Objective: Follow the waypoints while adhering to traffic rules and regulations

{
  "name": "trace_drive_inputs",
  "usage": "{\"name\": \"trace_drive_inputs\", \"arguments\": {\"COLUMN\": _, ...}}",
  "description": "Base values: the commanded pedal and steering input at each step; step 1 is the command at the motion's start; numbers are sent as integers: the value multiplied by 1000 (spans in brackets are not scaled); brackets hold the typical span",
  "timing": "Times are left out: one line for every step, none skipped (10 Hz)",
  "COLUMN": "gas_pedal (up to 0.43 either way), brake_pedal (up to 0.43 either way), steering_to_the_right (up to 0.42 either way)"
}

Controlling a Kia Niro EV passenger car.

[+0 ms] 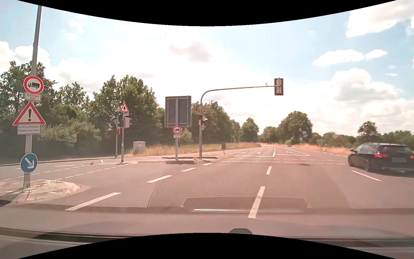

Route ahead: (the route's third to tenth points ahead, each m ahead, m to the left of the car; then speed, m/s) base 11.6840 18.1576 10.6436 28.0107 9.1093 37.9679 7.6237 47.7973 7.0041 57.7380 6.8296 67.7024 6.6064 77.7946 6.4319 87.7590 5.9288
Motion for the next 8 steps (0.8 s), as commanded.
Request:
{"name": "trace_drive_inputs", "arguments": {"gas_pedal": 0, "brake_pedal": 85, "steering_to_the_right": -257}}
{"name": "trace_drive_inputs", "arguments": {"gas_pedal": 0, "brake_pedal": 67, "steering_to_the_right": -265}}
{"name": "trace_drive_inputs", "arguments": {"gas_pedal": 0, "brake_pedal": 55, "steering_to_the_right": -273}}
{"name": "trace_drive_inputs", "arguments": {"gas_pedal": 0, "brake_pedal": 30, "steering_to_the_right": -280}}
{"name": "trace_drive_inputs", "arguments": {"gas_pedal": 0, "brake_pedal": 6, "steering_to_the_right": -287}}
{"name": "trace_drive_inputs", "arguments": {"gas_pedal": 0, "brake_pedal": 0, "steering_to_the_right": -294}}
{"name": "trace_drive_inputs", "arguments": {"gas_pedal": 0, "brake_pedal": 0, "steering_to_the_right": -299}}
{"name": "trace_drive_inputs", "arguments": {"gas_pedal": 0, "brake_pedal": 0, "steering_to_the_right": -305}}
